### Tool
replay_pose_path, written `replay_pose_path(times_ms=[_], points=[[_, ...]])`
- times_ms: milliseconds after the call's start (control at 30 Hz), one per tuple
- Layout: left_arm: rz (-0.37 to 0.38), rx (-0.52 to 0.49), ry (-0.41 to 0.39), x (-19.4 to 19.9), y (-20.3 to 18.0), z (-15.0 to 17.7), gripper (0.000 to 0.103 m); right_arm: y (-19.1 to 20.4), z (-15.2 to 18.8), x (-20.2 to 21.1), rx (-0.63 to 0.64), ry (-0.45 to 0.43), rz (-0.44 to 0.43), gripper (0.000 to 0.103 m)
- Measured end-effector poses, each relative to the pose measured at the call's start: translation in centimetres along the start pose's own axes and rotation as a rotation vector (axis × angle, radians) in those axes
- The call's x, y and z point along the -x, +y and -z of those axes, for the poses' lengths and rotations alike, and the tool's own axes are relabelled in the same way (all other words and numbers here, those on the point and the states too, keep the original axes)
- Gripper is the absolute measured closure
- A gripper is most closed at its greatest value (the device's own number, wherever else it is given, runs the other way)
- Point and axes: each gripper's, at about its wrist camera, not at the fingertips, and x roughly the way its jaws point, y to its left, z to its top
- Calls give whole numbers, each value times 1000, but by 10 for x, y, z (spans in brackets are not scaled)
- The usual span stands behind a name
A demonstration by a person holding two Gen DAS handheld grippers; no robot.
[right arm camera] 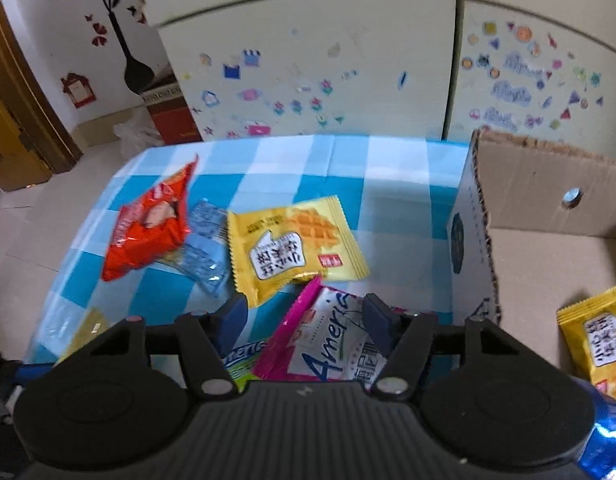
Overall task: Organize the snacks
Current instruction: 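Lower left tool toward small yellow waffle bag while right tool approaches pink Amerie bag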
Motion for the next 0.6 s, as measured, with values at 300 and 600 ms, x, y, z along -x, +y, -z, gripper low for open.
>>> replay_pose_path(times_ms=[300, 600], points=[[16, -18, 27, -2, 1, -4, 0, 1, -3, -1, -2, 46, -66, 24], [19, -16, 43, 0, 9, -3, 0, -5, 11, 14, -87, 151, -174, 24]])
